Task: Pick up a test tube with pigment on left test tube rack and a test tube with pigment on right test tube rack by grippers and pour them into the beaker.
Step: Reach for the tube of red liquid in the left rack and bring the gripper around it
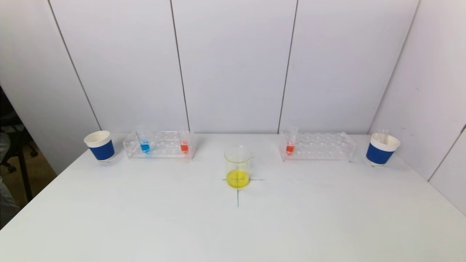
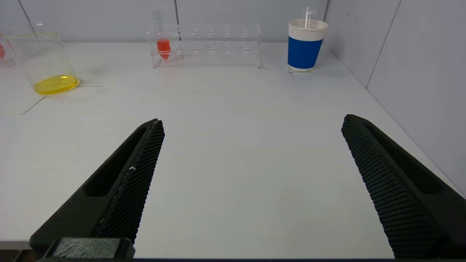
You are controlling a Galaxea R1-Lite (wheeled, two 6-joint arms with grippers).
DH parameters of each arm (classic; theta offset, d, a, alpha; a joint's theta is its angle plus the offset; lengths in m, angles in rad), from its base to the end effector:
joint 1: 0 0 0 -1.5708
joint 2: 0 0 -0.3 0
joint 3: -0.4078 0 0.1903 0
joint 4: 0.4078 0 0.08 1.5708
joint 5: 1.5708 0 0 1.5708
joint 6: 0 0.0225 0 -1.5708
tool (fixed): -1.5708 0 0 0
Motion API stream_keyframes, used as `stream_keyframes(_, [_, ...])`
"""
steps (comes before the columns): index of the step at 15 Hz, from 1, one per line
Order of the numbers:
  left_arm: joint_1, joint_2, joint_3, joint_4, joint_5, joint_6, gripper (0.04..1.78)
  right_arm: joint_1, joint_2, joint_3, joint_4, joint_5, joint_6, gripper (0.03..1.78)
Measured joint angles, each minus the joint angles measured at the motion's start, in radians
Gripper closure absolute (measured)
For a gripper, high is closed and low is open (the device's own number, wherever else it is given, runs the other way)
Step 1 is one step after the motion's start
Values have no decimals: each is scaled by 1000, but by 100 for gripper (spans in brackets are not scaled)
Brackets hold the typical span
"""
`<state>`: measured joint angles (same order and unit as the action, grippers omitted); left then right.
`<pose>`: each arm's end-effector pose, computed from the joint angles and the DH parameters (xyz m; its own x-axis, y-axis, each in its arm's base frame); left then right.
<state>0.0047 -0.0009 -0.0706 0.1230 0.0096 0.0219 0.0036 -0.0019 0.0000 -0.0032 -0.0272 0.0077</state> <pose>-0.0288 0.0001 0.0822 0.9986 0.0143 -0.0515 -0.0132 0.9997 0.0224 -0.0230 -0.0007 0.0758 0.9997 -0.0236 0.0051 0.0236 0.9997 0.0078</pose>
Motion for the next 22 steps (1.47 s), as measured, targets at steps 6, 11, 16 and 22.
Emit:
stream_keyframes(6, [1, 81, -202, 22, -70, 27, 6, 0, 0, 0, 0, 0, 0, 4])
stream_keyframes(11, [0, 357, -347, -80, -73, 21, 6, 0, 0, 0, 0, 0, 0, 4])
stream_keyframes(16, [1, 688, -387, -351, -84, 22, 6, 0, 0, 0, 0, 0, 0, 4])
stream_keyframes(22, [-62, 1034, -409, -617, -10, 21, 6, 0, 0, 0, 0, 0, 0, 4])
